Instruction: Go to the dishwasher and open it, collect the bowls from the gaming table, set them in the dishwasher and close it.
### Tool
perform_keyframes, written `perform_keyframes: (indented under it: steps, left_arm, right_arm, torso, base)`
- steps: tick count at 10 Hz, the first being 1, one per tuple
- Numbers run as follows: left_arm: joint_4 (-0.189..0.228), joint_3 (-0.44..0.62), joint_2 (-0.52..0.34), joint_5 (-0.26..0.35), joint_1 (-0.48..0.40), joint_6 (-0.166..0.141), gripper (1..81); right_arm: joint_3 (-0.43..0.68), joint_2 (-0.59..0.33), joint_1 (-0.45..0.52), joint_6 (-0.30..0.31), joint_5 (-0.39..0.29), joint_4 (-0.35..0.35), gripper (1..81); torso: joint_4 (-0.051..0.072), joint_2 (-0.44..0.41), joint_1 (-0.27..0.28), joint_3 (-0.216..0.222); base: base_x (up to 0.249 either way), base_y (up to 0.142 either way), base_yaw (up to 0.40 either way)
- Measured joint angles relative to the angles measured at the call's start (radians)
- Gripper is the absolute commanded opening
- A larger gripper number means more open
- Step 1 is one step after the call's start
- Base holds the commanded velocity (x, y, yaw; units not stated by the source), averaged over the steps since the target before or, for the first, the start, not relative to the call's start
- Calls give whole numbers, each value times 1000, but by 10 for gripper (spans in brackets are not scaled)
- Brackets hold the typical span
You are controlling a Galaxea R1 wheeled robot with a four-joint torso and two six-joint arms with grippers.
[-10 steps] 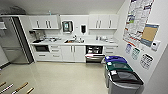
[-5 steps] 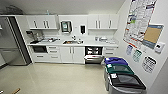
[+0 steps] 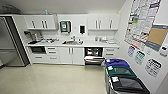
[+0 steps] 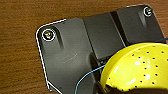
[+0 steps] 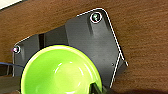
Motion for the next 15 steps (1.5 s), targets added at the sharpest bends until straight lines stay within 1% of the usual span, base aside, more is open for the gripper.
perform_keyframes:
  steps: [15]
  left_arm:
    - [0,1,0,-1,0,0,10]
  right_arm:
    - [0,3,2,0,1,0,10]
  torso:
    - [0,0,0,0]
  base:
    - [155,0,0]
